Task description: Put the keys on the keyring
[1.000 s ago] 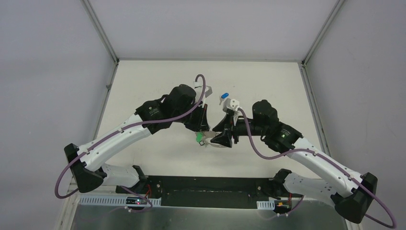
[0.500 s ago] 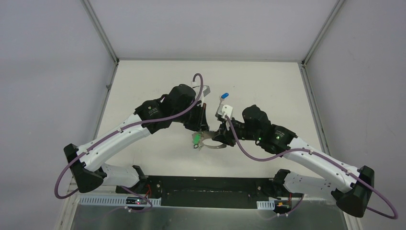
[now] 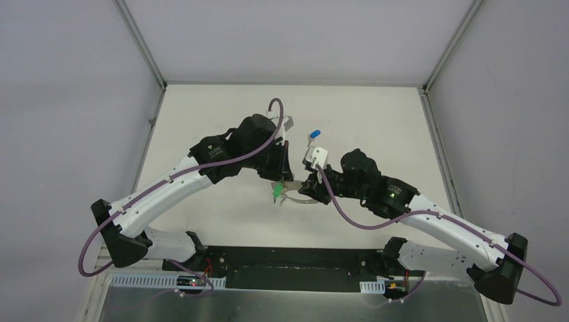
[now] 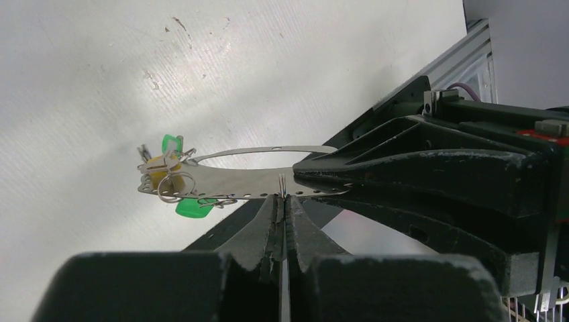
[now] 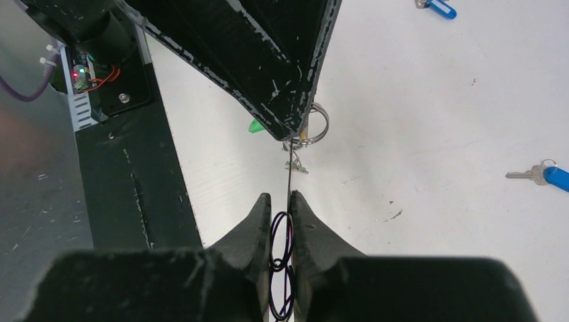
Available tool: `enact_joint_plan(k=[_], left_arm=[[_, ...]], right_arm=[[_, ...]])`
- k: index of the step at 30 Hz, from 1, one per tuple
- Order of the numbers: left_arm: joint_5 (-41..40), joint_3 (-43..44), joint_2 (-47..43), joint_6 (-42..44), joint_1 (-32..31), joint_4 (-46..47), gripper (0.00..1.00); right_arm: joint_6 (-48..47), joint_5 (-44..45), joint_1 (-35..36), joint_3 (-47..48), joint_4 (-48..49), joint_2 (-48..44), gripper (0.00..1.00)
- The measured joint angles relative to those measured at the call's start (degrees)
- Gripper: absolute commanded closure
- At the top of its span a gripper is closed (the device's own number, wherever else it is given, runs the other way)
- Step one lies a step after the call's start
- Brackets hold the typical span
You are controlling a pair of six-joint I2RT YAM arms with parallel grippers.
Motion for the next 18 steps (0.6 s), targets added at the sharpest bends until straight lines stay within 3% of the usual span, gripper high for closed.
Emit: enact_joint_plan(k=[18], left_arm=[[0.66, 10.97, 8.52, 0.17, 0.00, -11.74, 1.00]], right_arm=[[-4.70, 7.23, 3.21, 0.50, -1.73, 0.02, 1.00]])
